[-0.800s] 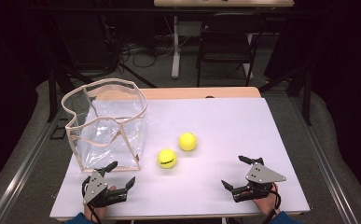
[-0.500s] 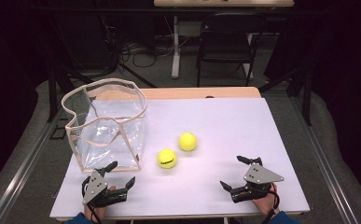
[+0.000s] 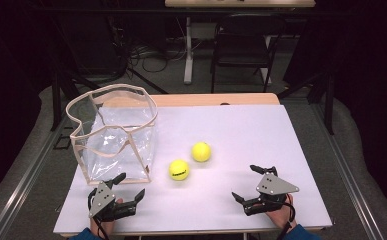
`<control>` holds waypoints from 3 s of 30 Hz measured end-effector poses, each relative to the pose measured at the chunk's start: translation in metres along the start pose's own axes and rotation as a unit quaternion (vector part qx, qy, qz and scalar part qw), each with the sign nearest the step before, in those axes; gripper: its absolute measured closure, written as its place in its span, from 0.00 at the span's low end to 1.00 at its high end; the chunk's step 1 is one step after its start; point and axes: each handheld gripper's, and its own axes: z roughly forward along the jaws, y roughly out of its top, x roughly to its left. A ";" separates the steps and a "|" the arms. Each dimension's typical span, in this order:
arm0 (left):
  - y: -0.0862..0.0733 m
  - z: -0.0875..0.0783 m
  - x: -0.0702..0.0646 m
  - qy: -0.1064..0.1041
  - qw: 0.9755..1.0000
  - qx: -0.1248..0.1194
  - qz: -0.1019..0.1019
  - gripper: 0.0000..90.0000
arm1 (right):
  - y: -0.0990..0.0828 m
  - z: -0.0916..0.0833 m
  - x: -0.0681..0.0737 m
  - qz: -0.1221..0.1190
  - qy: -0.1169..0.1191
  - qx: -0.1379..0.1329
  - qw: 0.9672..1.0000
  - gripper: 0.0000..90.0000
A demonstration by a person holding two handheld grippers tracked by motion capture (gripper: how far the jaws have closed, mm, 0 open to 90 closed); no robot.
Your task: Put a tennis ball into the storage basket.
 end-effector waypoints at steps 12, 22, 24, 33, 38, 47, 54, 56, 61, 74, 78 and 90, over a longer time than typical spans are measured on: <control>0.000 0.000 0.000 0.001 1.000 0.000 -0.002 0.18 | 0.019 0.013 0.005 -0.002 0.011 0.017 1.000 0.00; 0.002 -0.001 0.000 0.001 1.000 -0.008 -0.001 0.18 | 0.028 0.022 0.006 -0.008 0.030 0.032 0.999 0.00; 0.002 -0.002 0.000 0.001 1.000 -0.008 -0.002 0.18 | 0.030 0.024 0.006 -0.011 0.032 0.036 0.999 0.00; 0.003 -0.003 -0.001 -0.001 1.000 -0.010 0.002 0.18 | 0.039 0.036 0.011 -0.012 0.046 0.052 0.998 0.00; 0.003 -0.003 -0.002 -0.002 1.000 -0.011 0.001 0.18 | 0.045 0.043 0.014 -0.015 0.055 0.055 0.997 0.00; 0.003 -0.004 -0.001 -0.003 1.000 -0.011 0.002 0.18 | 0.055 0.052 0.021 -0.022 0.063 0.055 0.996 0.00; 0.003 -0.004 -0.001 -0.002 1.000 -0.011 0.003 0.18 | 0.064 0.065 0.024 -0.022 0.074 0.067 0.995 0.00; 0.003 -0.004 -0.001 -0.003 1.000 -0.010 0.003 0.18 | 0.066 0.070 0.026 -0.022 0.081 0.070 0.994 0.00; 0.003 -0.003 -0.001 -0.003 1.000 -0.006 0.007 0.18 | 0.069 0.078 0.027 -0.023 0.087 0.074 0.993 0.00; 0.003 -0.003 -0.002 -0.005 1.000 -0.004 0.007 0.18 | 0.081 0.089 0.031 -0.022 0.093 0.084 0.992 0.00; 0.003 -0.002 -0.002 -0.007 1.000 -0.004 0.008 0.18 | 0.083 0.092 0.033 -0.023 0.095 0.088 0.991 0.00; 0.004 -0.001 -0.002 -0.008 1.000 -0.003 0.009 0.18 | 0.085 0.111 0.033 -0.006 0.100 0.101 0.990 0.00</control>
